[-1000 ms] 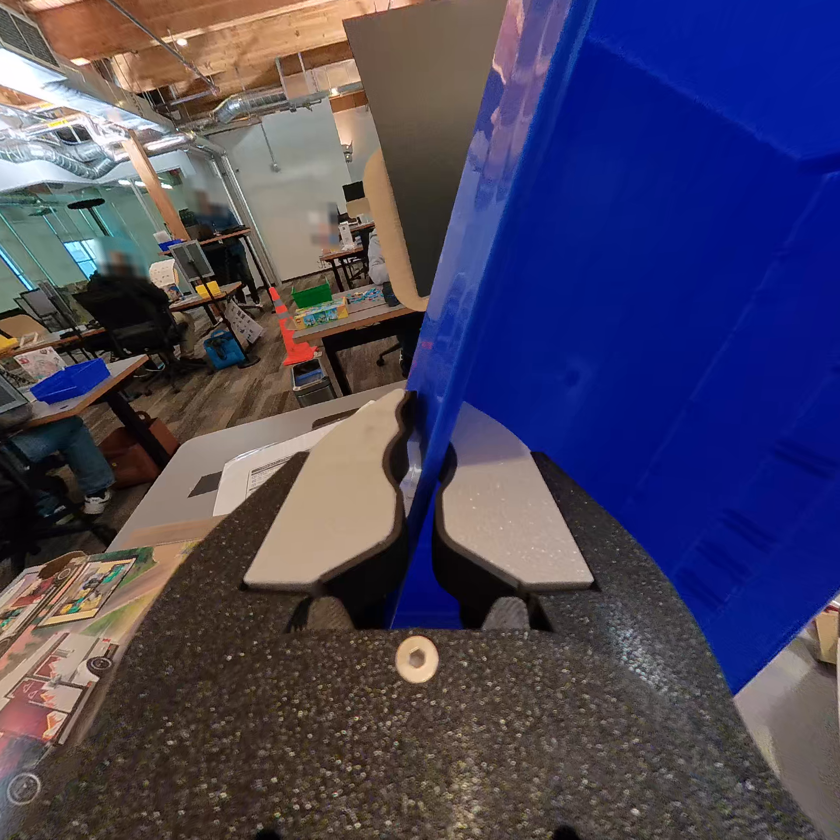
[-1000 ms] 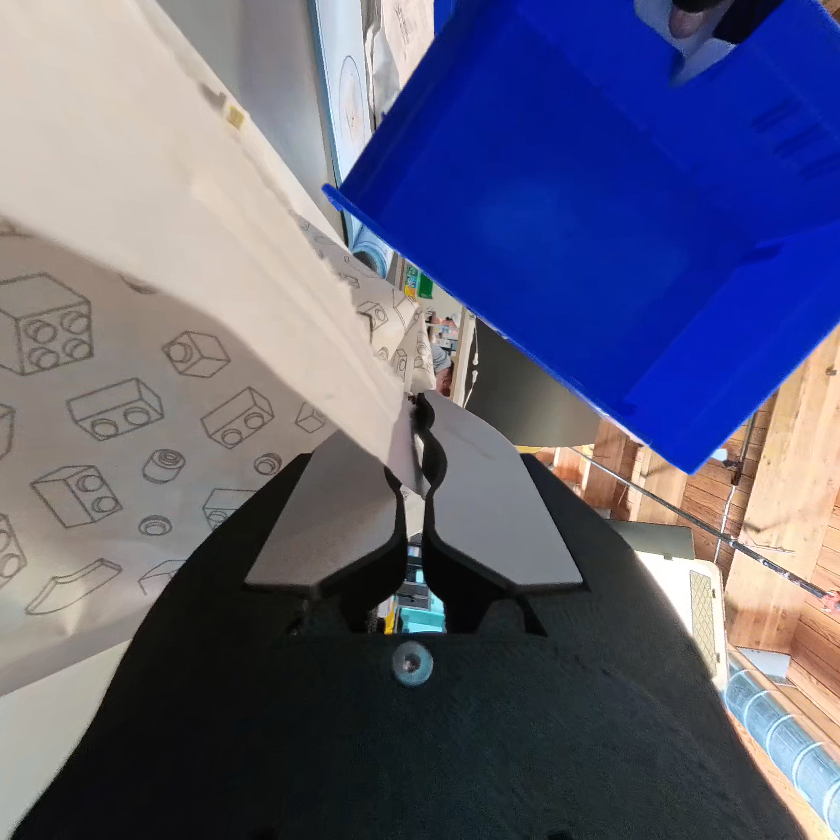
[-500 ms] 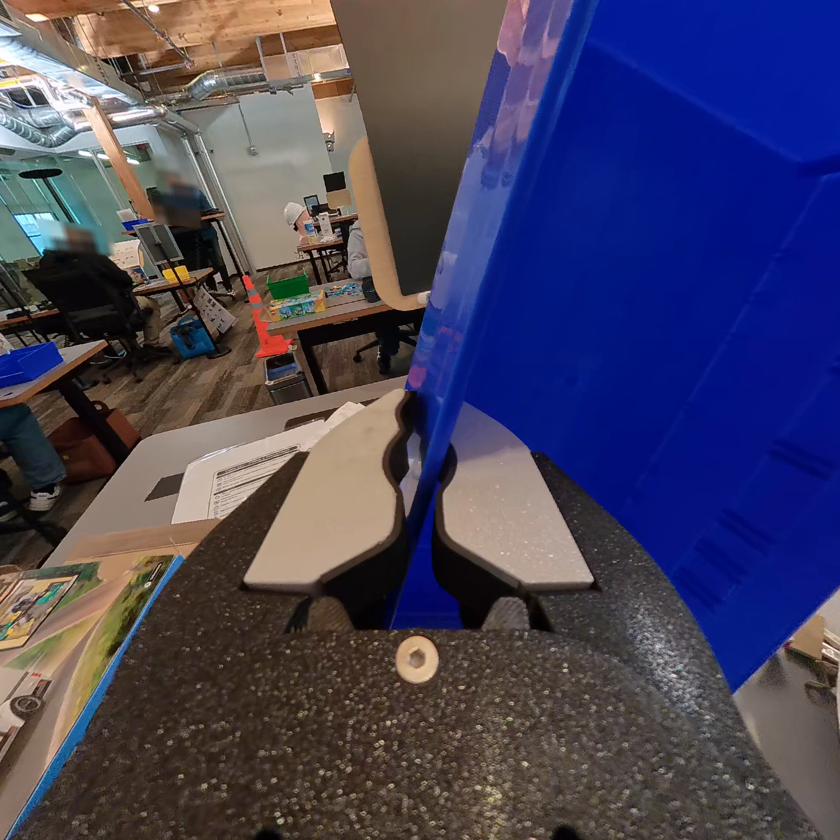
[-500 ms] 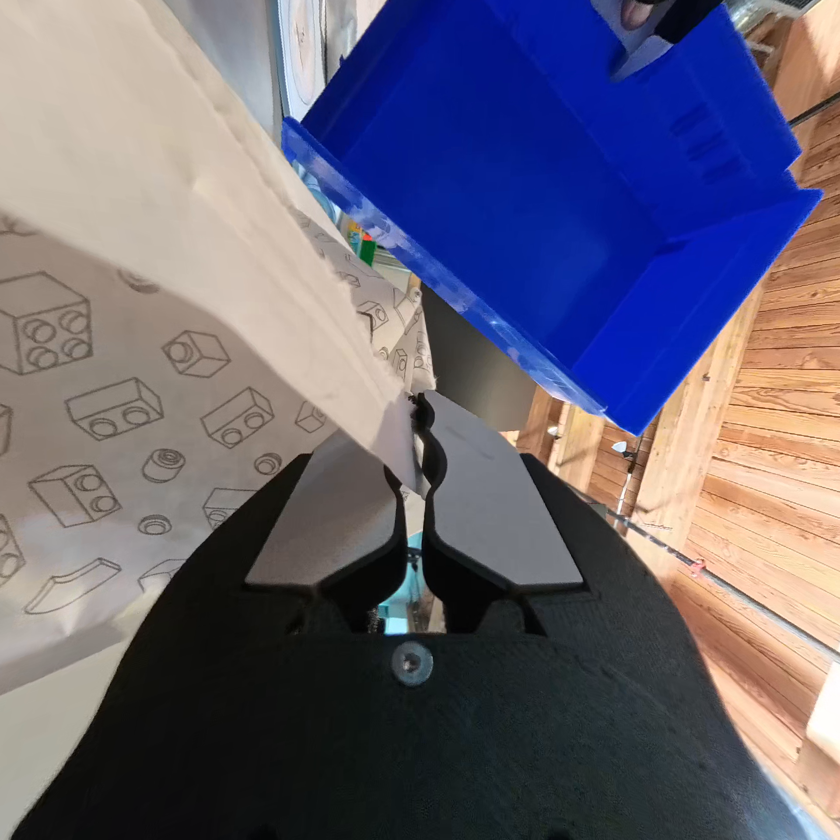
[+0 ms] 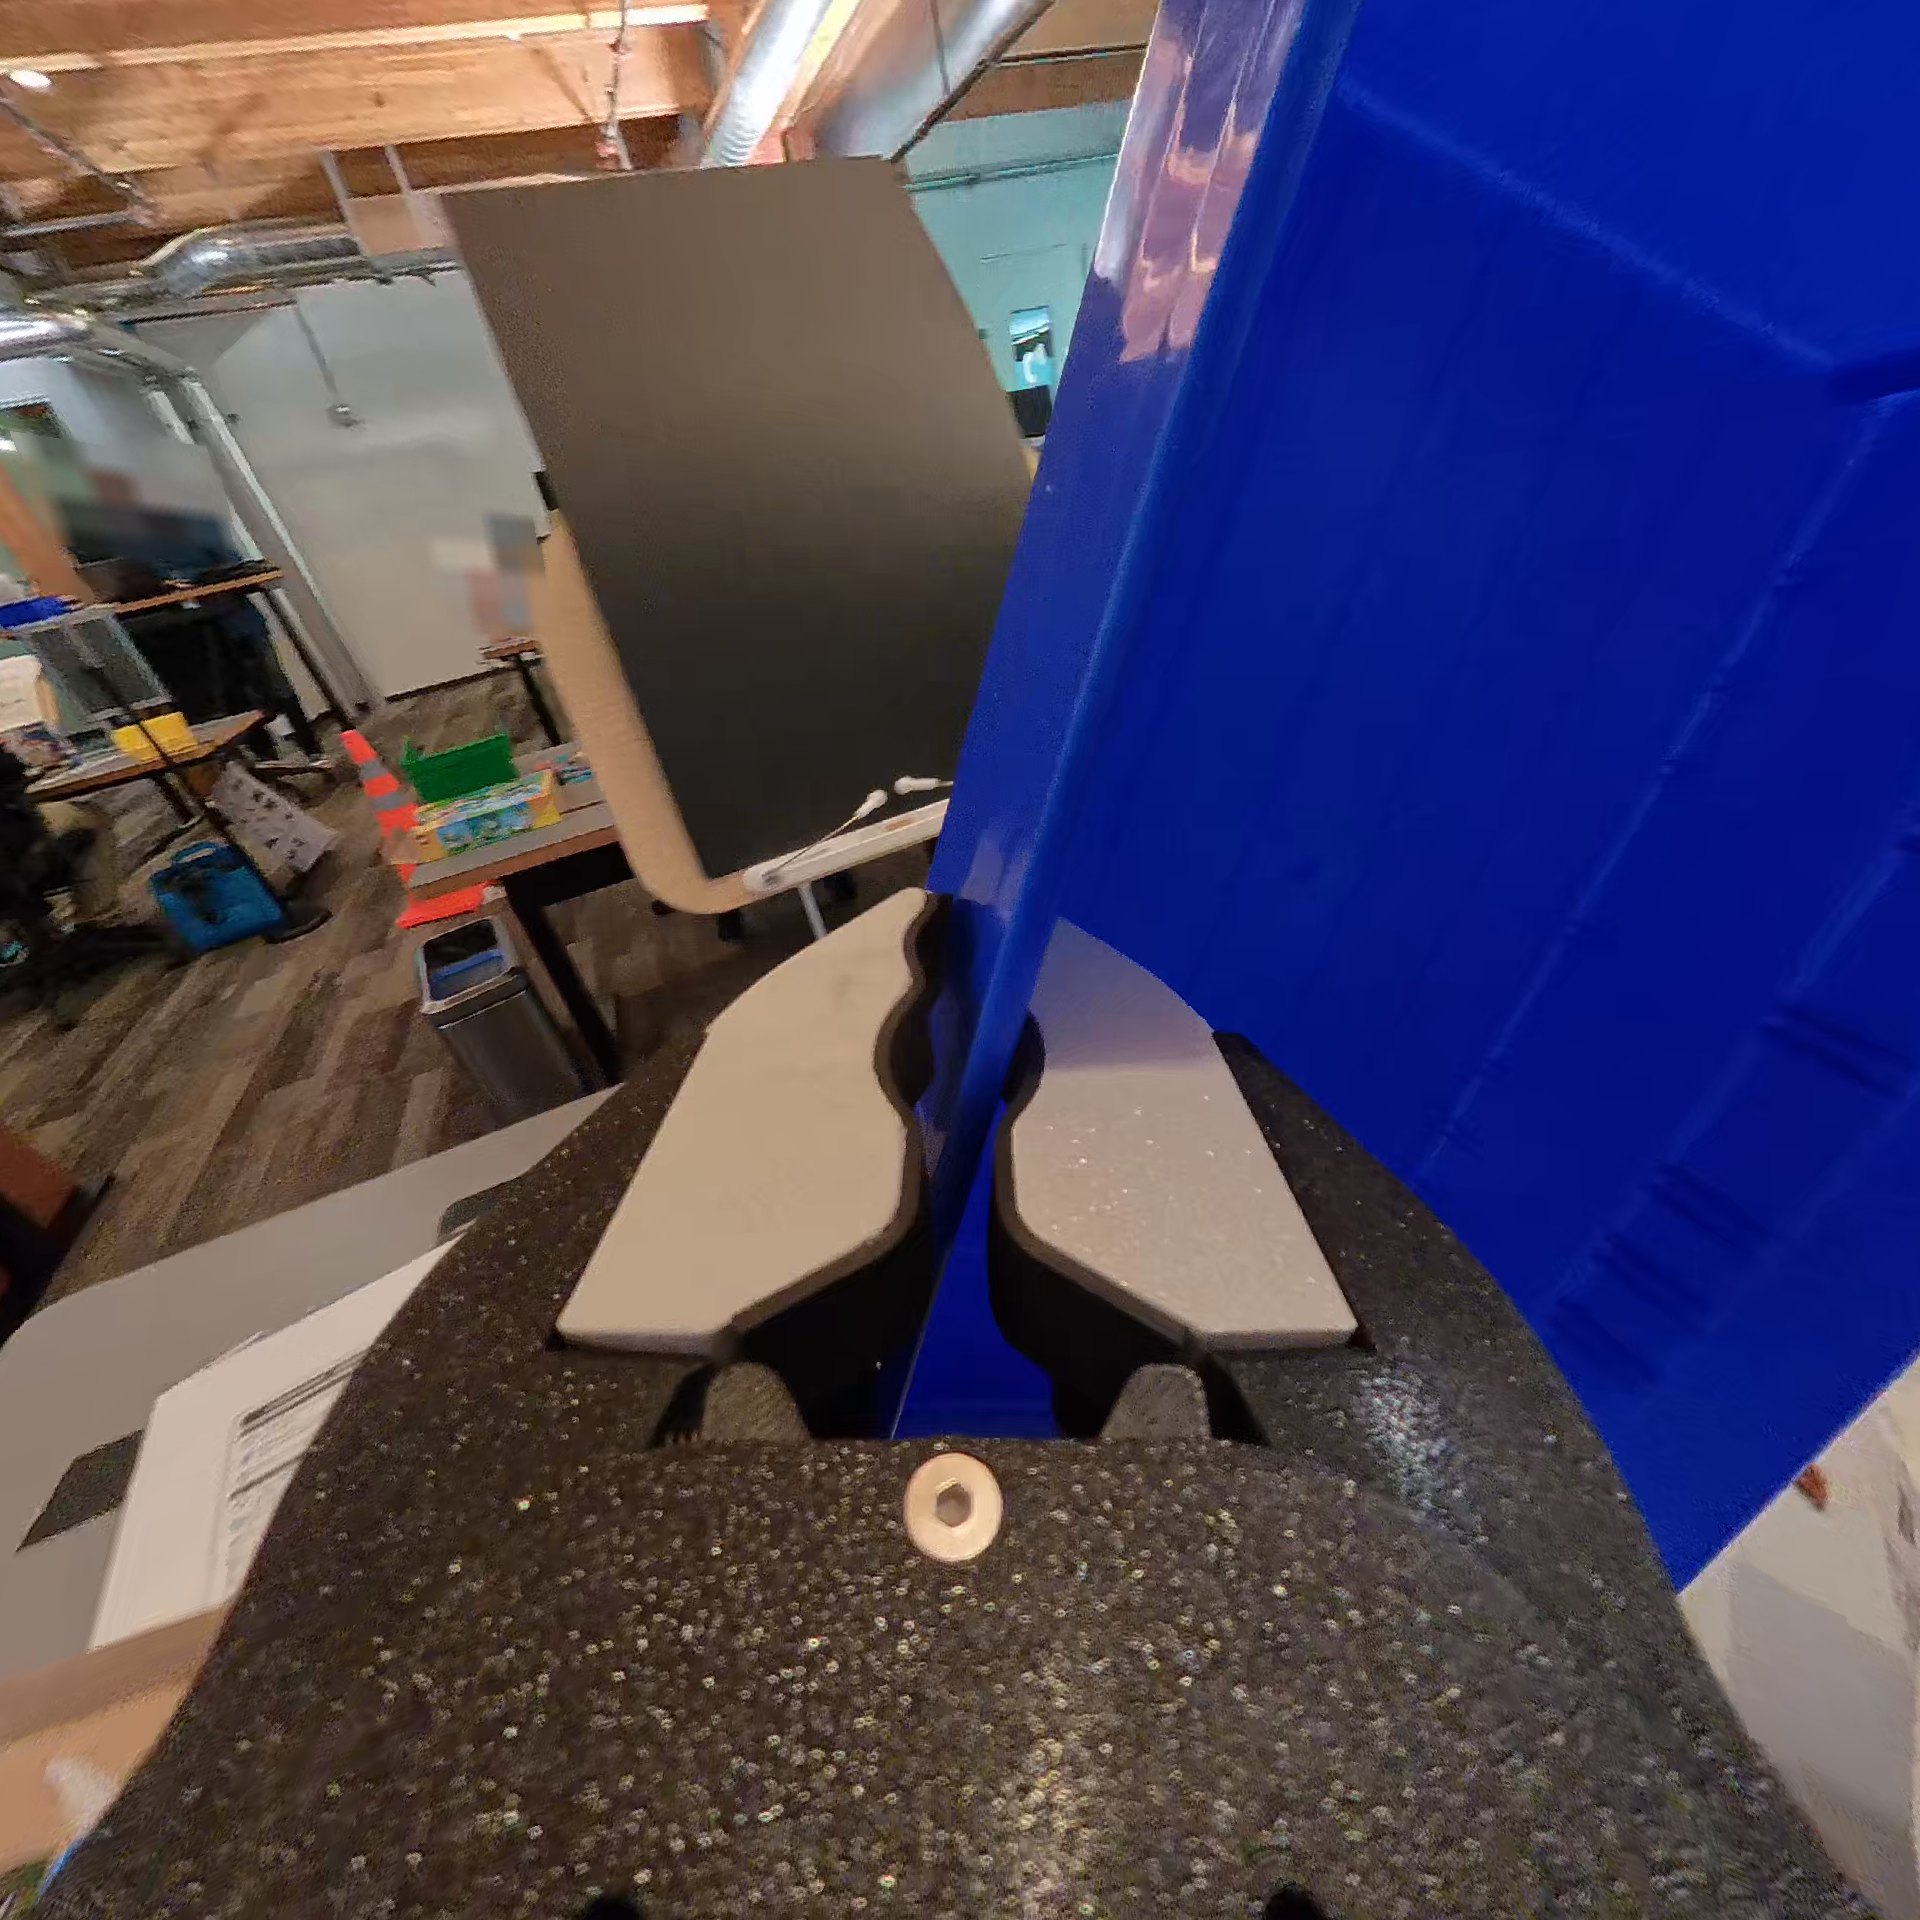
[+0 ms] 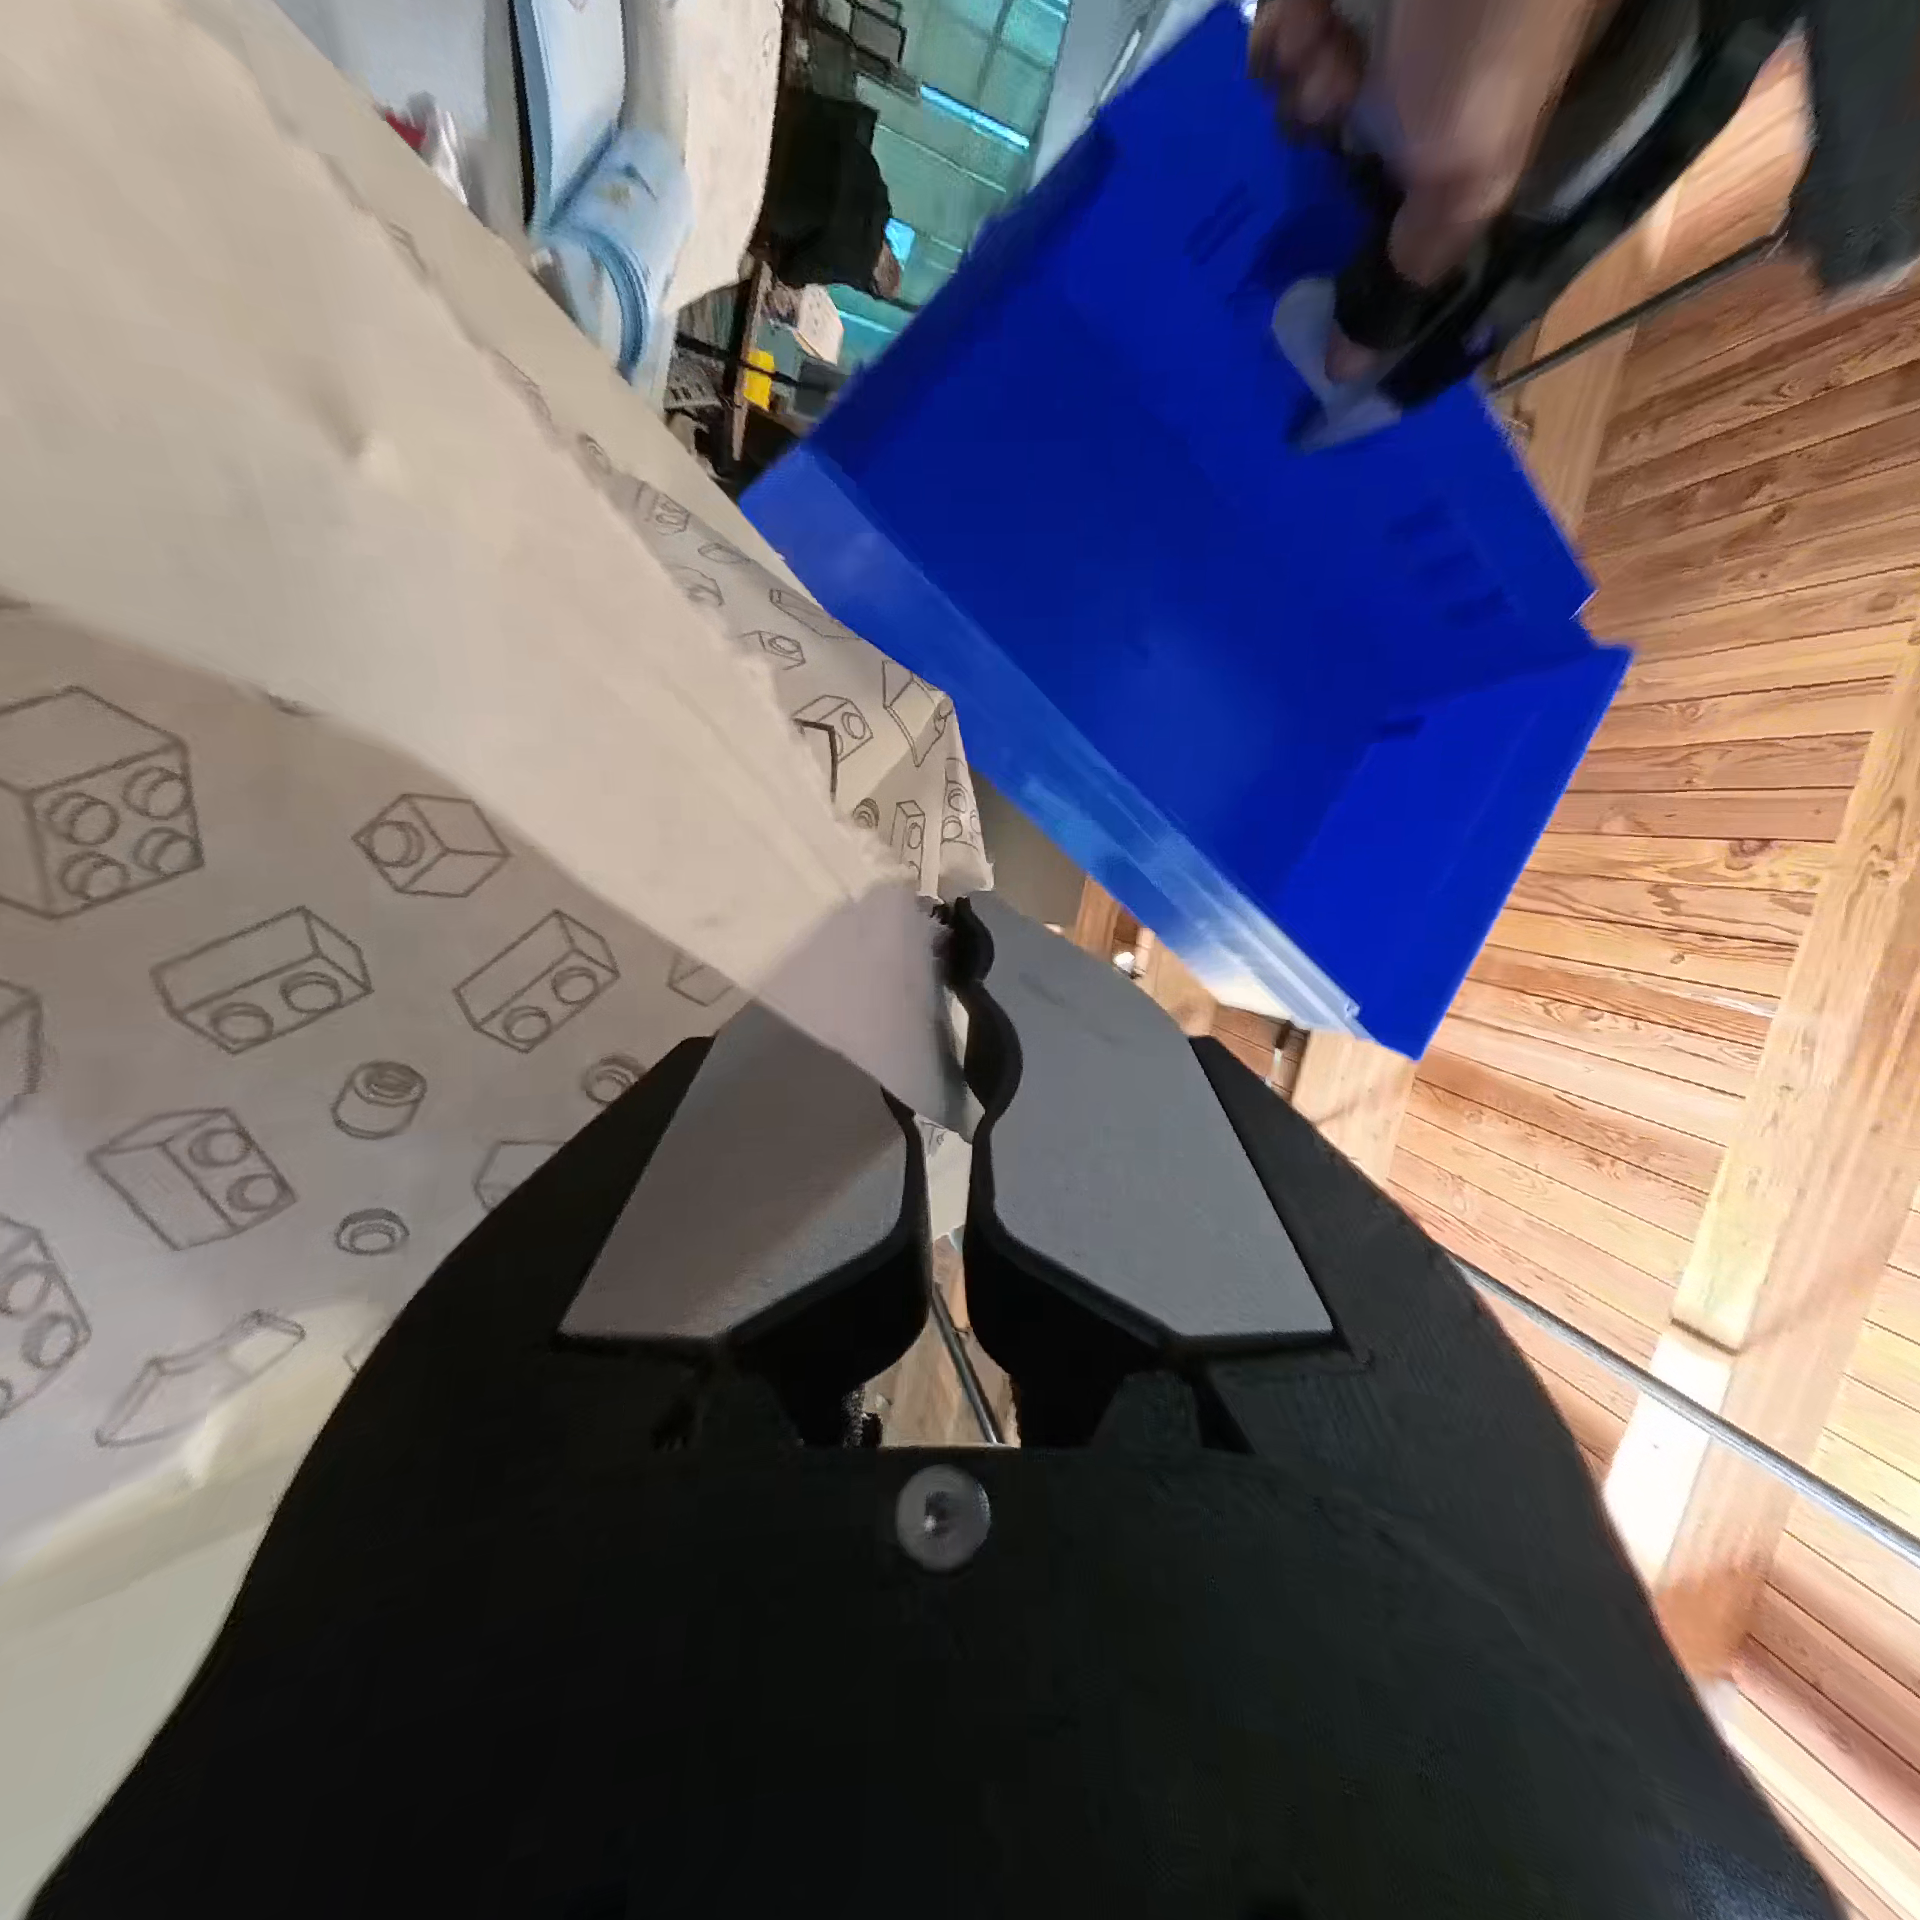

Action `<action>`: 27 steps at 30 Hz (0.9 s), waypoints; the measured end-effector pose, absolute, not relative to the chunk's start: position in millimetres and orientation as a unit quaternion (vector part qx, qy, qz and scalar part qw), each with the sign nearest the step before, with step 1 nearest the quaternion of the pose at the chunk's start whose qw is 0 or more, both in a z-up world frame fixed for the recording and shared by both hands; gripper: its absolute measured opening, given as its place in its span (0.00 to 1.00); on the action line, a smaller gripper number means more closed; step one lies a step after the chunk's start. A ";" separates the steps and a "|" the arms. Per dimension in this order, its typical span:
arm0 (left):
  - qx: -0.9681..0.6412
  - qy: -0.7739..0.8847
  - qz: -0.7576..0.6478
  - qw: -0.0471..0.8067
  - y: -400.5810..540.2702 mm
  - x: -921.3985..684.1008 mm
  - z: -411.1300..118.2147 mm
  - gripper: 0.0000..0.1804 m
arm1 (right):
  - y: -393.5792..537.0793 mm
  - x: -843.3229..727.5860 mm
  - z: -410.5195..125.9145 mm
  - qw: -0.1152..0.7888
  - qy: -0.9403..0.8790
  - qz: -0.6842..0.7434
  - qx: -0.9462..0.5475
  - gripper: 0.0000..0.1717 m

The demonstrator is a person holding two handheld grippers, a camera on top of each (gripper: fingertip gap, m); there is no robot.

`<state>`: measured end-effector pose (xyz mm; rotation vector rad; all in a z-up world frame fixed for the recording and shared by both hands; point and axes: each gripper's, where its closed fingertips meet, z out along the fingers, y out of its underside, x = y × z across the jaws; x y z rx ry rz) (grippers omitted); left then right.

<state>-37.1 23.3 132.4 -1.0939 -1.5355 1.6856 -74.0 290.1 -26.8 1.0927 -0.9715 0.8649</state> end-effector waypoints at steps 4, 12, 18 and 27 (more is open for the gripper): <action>-0.444 -0.573 0.598 0.342 39.6 -103.8 145.8 0.03 | 306.7 -88.3 -24.8 0.667 -0.435 0.374 0.475 0.00; -0.519 -0.601 0.438 0.421 100.9 -260.0 118.0 0.03 | 347.6 -121.8 -21.9 0.684 -0.448 0.340 0.464 0.00; -0.560 -0.646 0.280 0.437 155.6 -351.9 47.5 0.03 | 371.0 -139.3 -23.0 0.695 -0.463 0.322 0.446 0.00; -0.618 -0.681 0.157 0.360 210.6 -403.0 -54.0 0.04 | 387.3 -149.7 -28.8 0.693 -0.480 0.326 0.428 0.00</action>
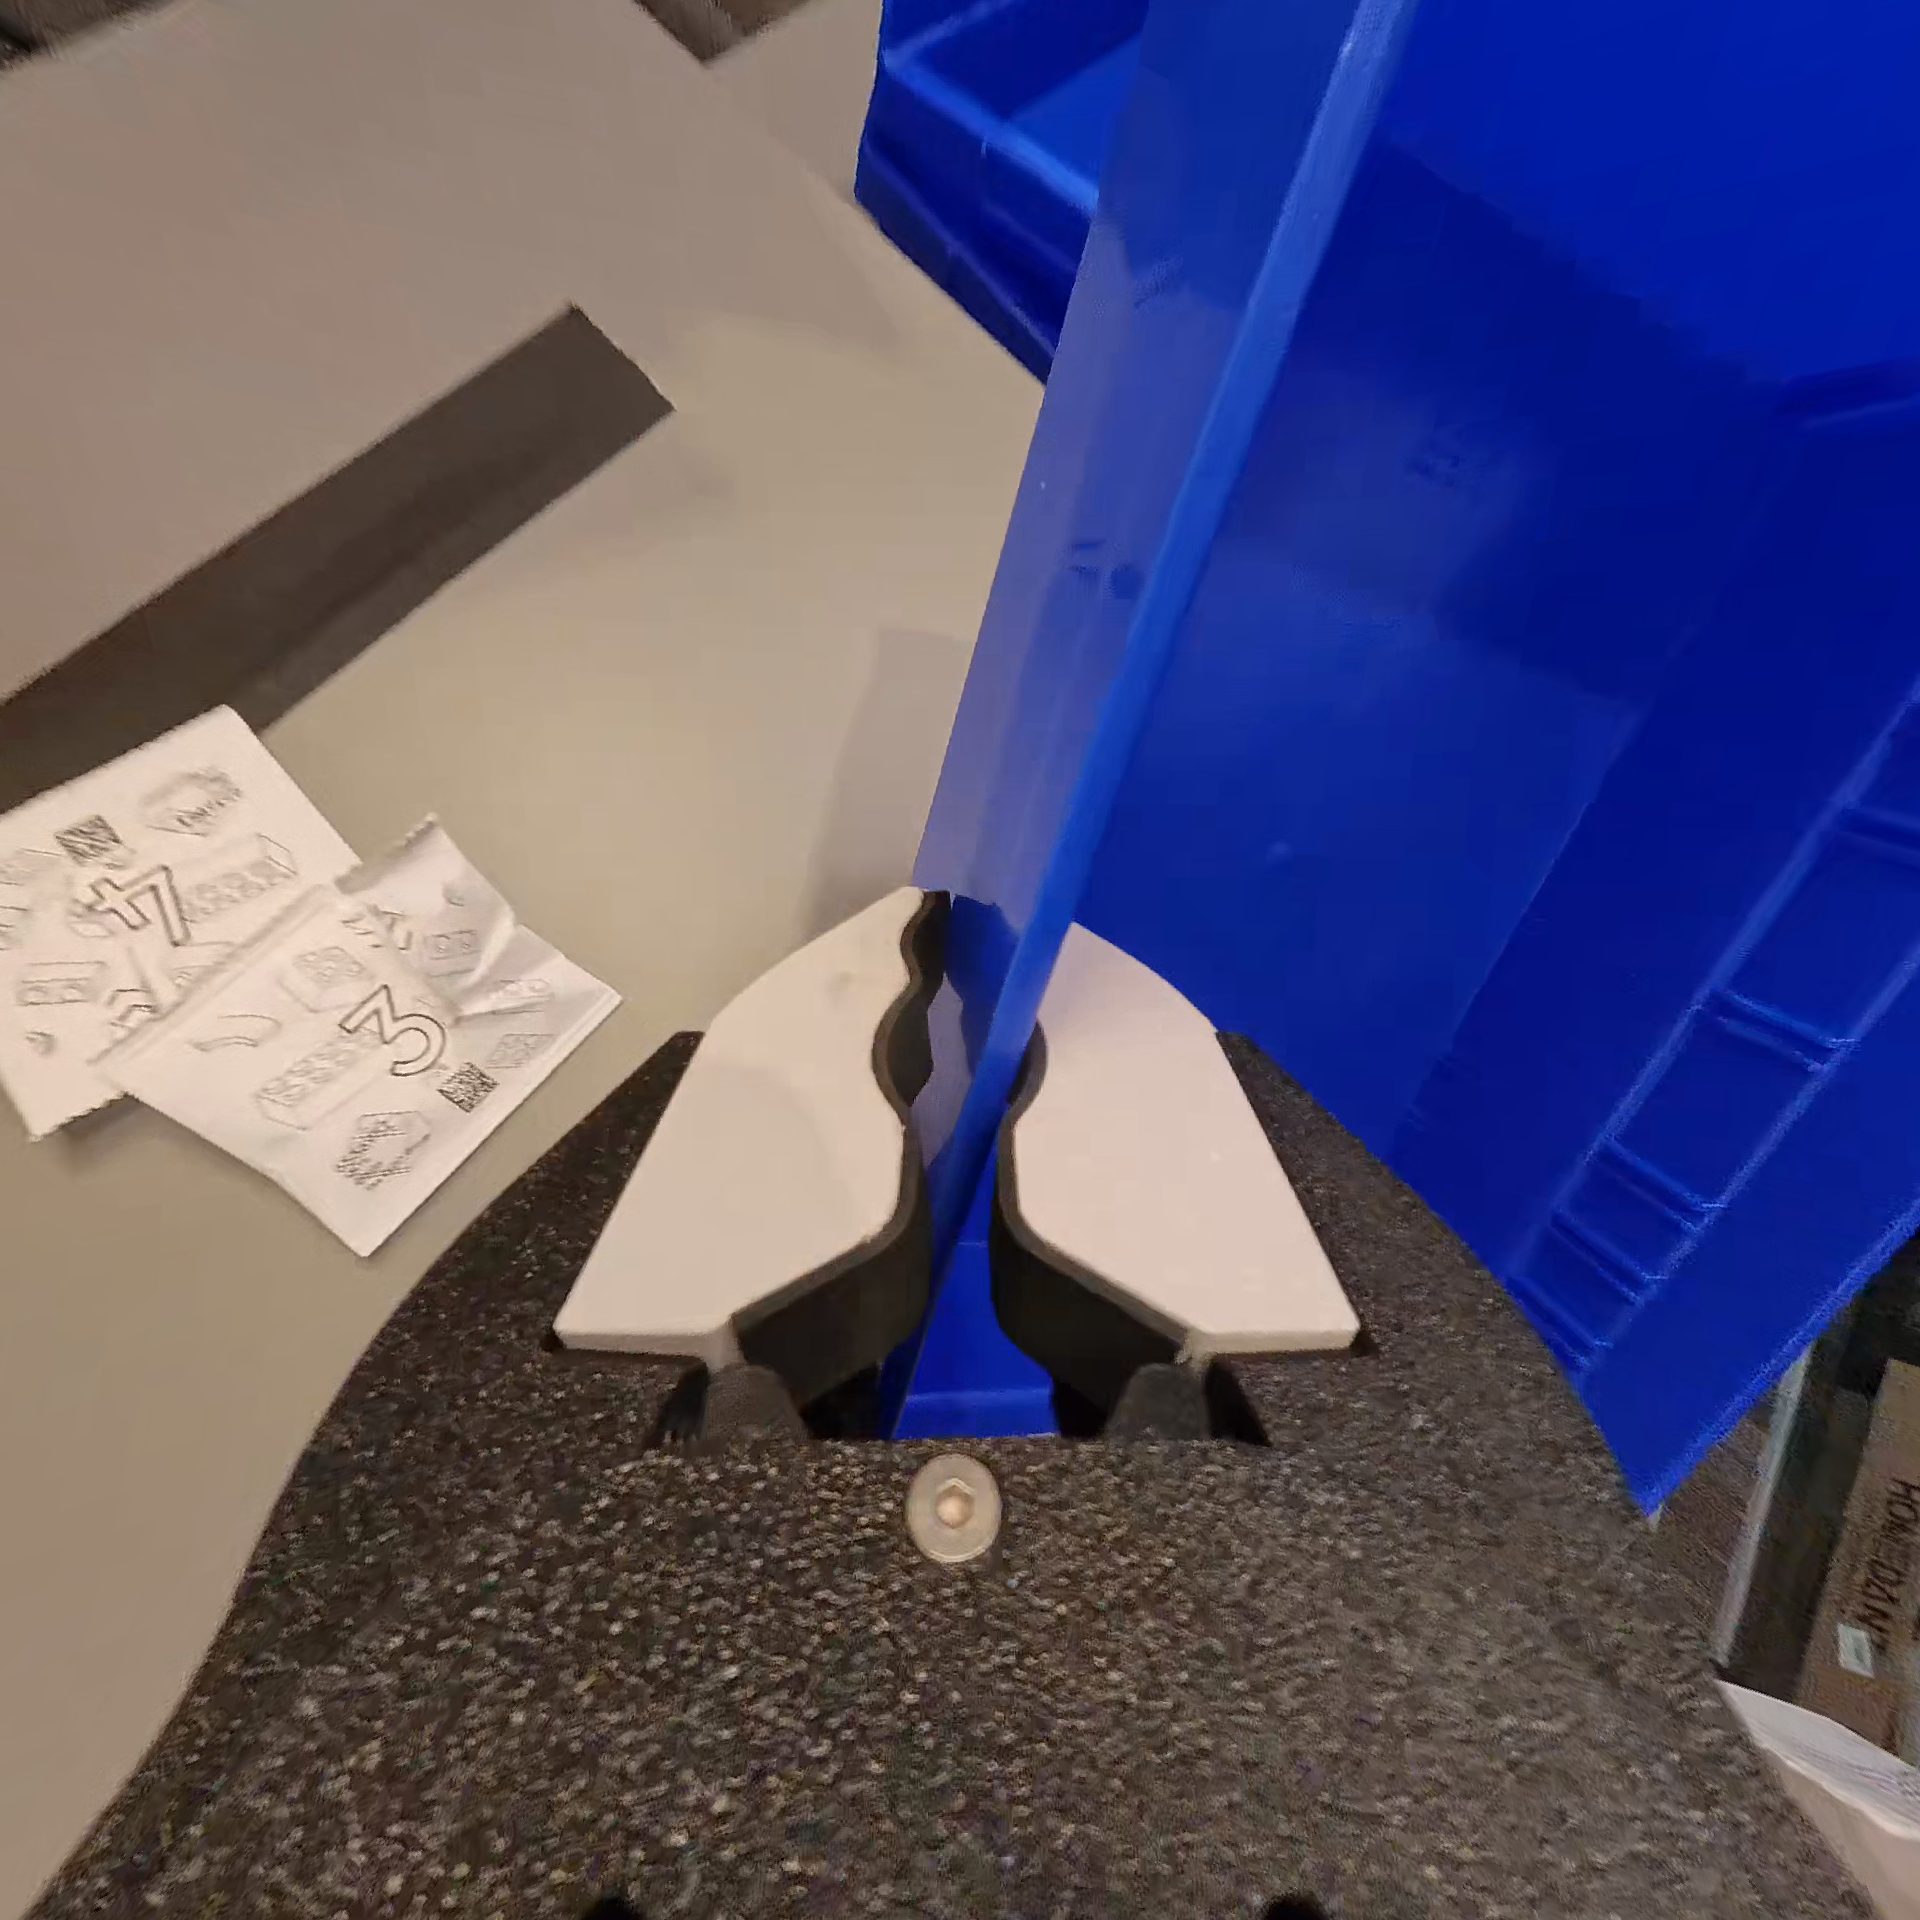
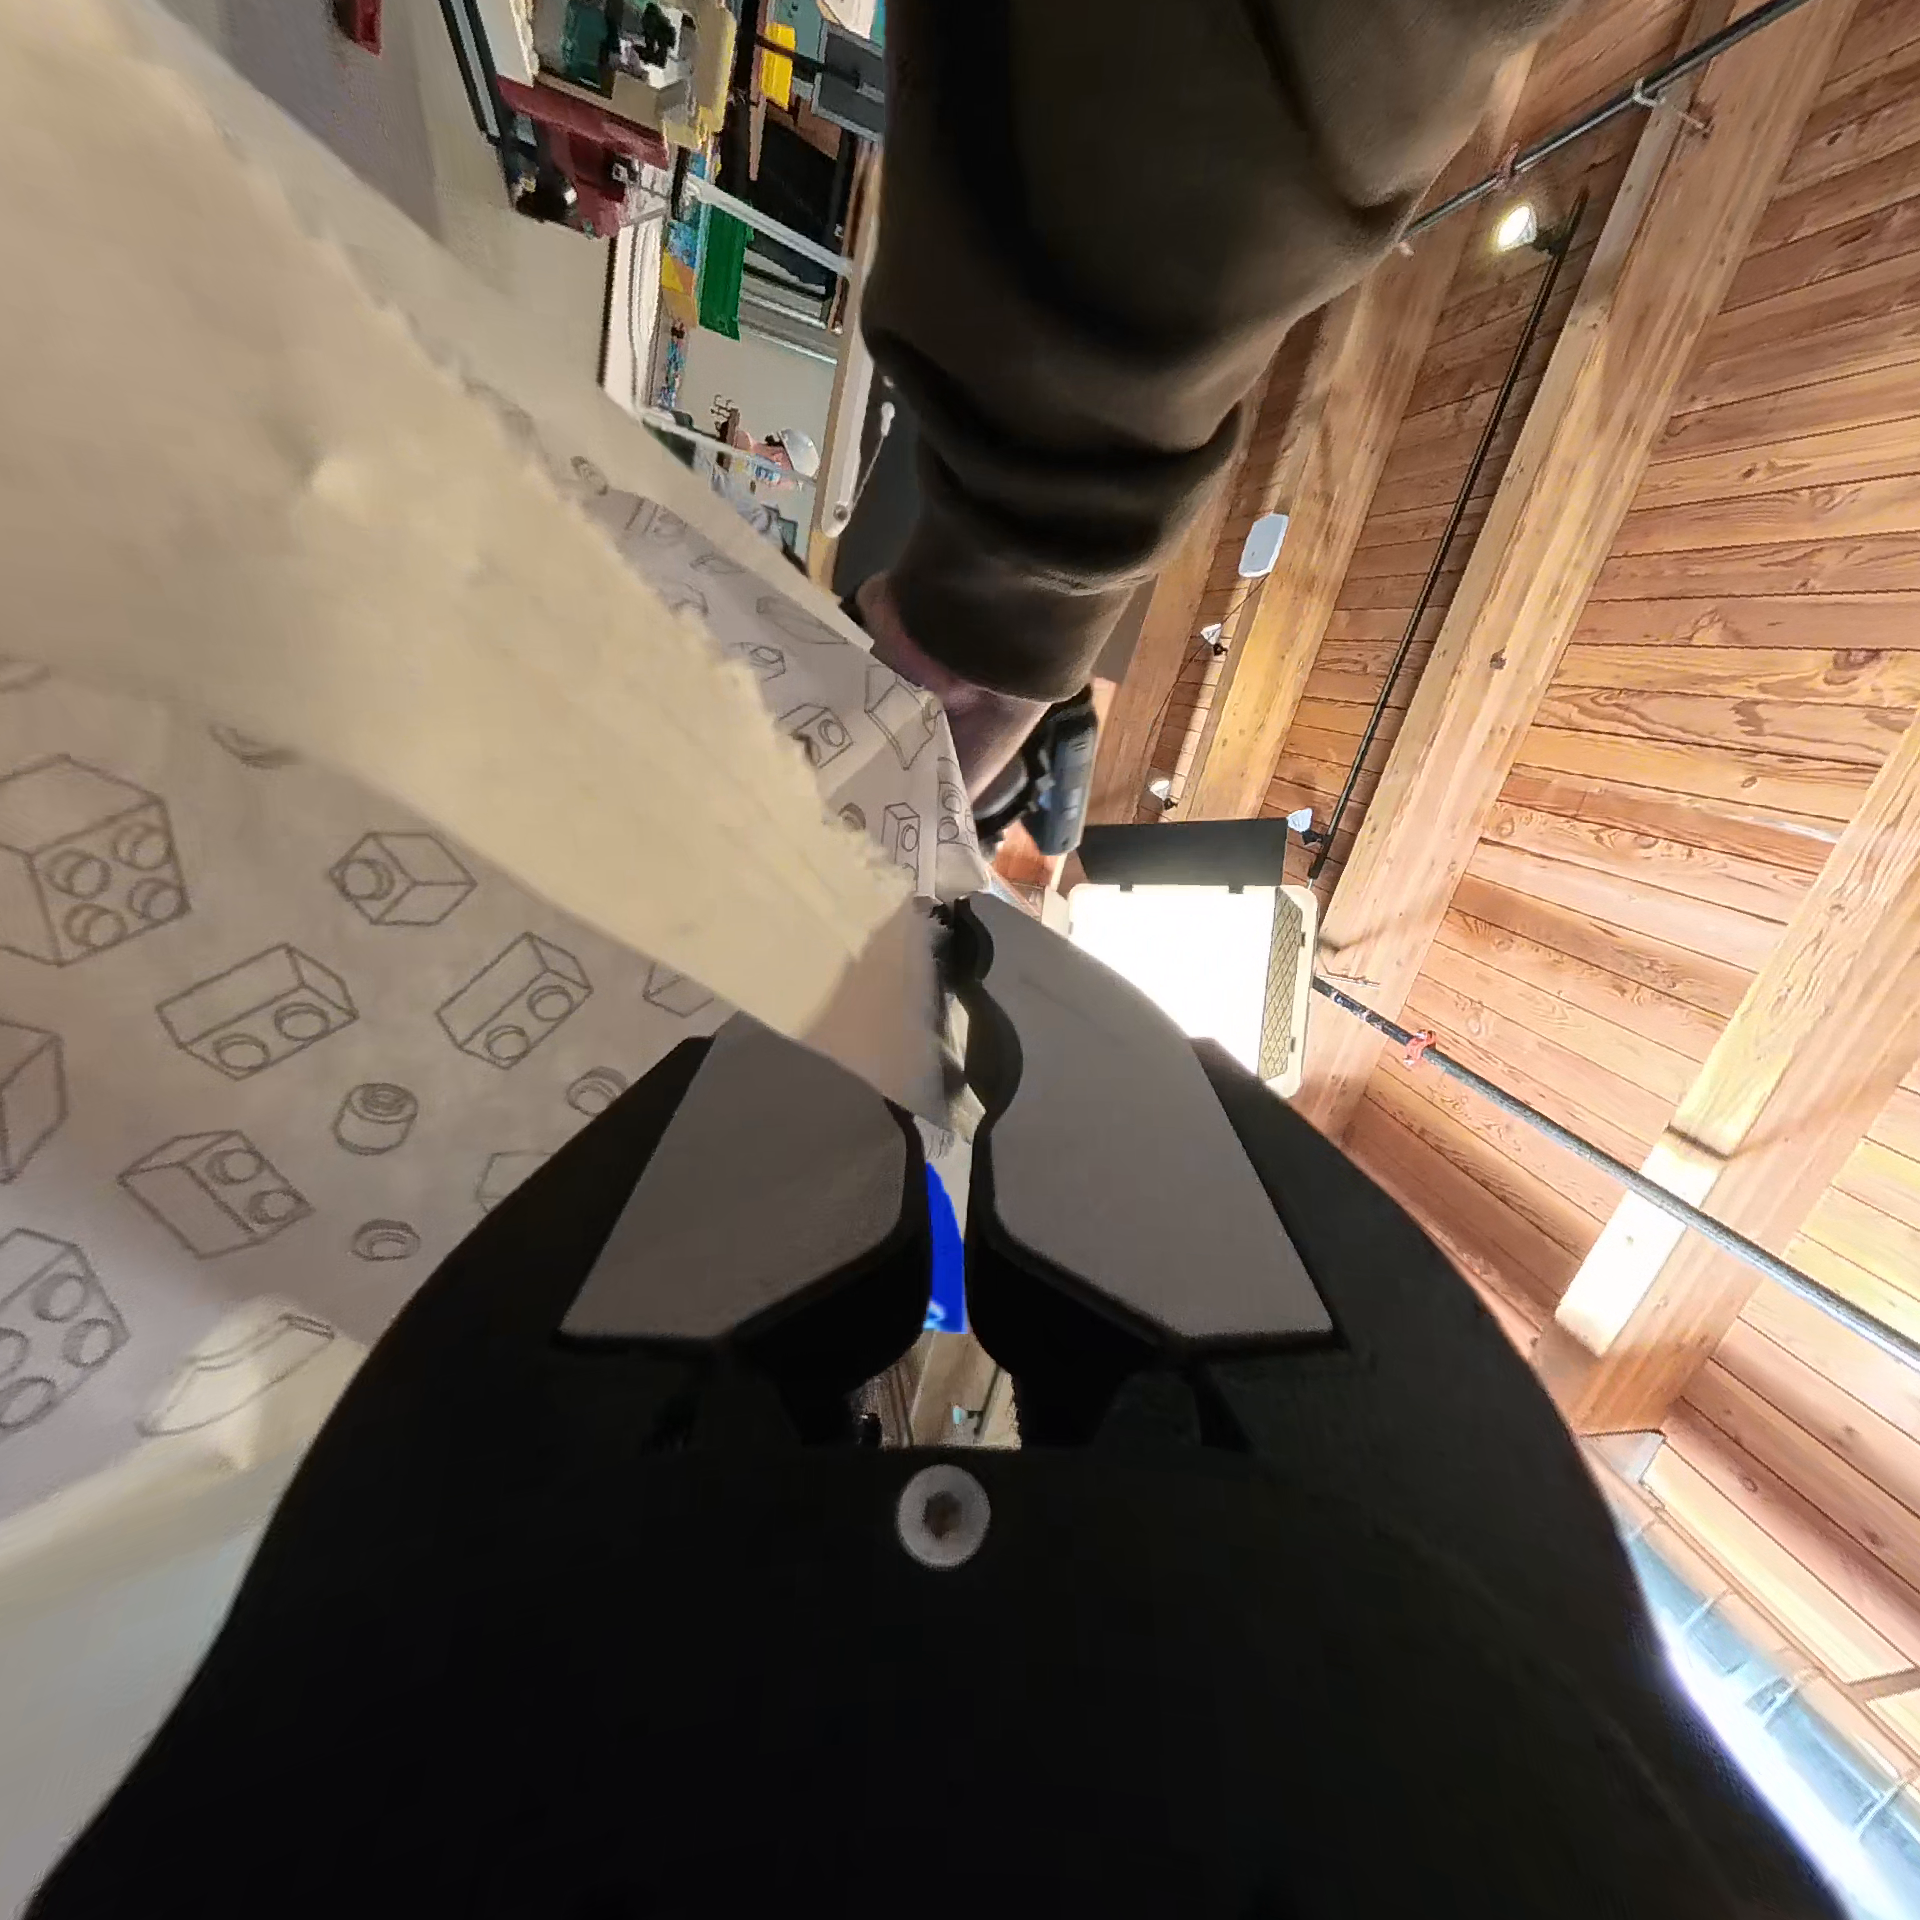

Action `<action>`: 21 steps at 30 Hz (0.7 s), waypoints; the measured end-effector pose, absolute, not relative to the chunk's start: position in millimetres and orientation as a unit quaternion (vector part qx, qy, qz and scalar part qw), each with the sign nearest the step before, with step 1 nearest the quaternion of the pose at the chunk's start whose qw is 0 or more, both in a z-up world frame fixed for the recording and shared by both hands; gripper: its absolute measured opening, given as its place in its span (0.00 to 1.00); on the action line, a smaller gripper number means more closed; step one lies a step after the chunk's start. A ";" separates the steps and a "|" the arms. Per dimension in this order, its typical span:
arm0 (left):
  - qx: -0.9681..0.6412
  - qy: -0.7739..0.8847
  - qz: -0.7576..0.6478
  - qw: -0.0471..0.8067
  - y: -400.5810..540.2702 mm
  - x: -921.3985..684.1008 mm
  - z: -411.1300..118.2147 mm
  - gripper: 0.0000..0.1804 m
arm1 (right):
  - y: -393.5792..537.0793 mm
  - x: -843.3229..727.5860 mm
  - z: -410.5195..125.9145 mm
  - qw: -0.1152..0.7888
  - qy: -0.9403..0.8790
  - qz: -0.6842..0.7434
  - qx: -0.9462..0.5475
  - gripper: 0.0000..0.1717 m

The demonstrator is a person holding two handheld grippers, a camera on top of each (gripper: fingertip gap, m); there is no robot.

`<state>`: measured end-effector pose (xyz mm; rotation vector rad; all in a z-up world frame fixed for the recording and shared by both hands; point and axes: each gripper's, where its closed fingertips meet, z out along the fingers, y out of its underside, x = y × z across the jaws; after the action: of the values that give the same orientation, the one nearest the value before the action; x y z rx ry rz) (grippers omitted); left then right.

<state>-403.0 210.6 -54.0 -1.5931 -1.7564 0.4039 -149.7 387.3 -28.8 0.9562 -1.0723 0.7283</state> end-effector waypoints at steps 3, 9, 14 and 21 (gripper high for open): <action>-0.619 -0.698 0.125 0.339 215.6 -408.3 -82.0 0.04 | 385.4 -151.2 -32.0 0.690 -0.483 0.329 0.427 0.00; -0.605 -0.718 0.076 0.335 222.4 -420.7 -97.4 0.06 | 375.9 -153.1 -33.3 0.685 -0.482 0.337 0.430 0.00; -0.590 -0.699 0.088 0.395 225.6 -426.3 -77.0 0.10 | 366.0 -149.7 -30.9 0.685 -0.476 0.346 0.430 0.00; -0.622 -0.587 0.079 0.512 234.6 -354.5 1.8 0.21 | 356.7 -142.2 -29.0 0.681 -0.464 0.354 0.442 0.00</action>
<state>-354.5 234.6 1.8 -1.4971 -1.4111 0.1911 -142.2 356.7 -29.0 0.9926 -1.0424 0.7945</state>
